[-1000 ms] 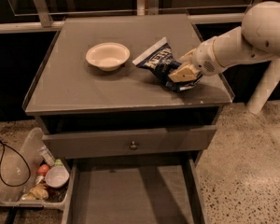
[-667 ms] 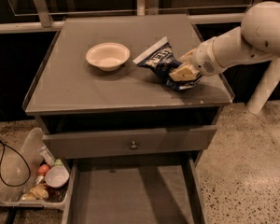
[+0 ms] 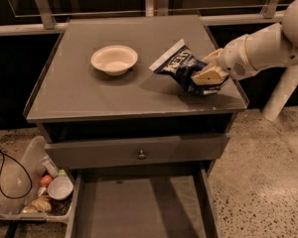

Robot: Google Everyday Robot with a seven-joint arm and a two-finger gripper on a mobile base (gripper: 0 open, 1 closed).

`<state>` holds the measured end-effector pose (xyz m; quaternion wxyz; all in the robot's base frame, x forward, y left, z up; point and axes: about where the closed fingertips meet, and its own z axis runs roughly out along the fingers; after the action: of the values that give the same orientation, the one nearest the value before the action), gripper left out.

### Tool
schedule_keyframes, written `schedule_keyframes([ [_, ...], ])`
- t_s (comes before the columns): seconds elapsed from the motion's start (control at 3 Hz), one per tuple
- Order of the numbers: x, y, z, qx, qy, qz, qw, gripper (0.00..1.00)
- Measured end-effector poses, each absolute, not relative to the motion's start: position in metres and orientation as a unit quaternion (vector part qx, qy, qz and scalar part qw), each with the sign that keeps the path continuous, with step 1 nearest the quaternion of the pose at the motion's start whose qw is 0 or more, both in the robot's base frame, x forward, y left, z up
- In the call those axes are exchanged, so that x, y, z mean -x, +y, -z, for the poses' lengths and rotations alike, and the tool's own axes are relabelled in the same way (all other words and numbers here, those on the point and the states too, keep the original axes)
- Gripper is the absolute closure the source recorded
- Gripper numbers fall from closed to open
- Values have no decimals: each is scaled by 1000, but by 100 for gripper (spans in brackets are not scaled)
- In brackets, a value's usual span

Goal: Place blue chip bag into middle drawer

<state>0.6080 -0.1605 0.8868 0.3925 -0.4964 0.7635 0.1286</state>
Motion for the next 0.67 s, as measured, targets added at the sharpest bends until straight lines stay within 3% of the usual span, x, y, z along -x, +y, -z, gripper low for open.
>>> schedule_keyframes([
  [0.67,-538,-169,-943,526,719,-134,434,100],
])
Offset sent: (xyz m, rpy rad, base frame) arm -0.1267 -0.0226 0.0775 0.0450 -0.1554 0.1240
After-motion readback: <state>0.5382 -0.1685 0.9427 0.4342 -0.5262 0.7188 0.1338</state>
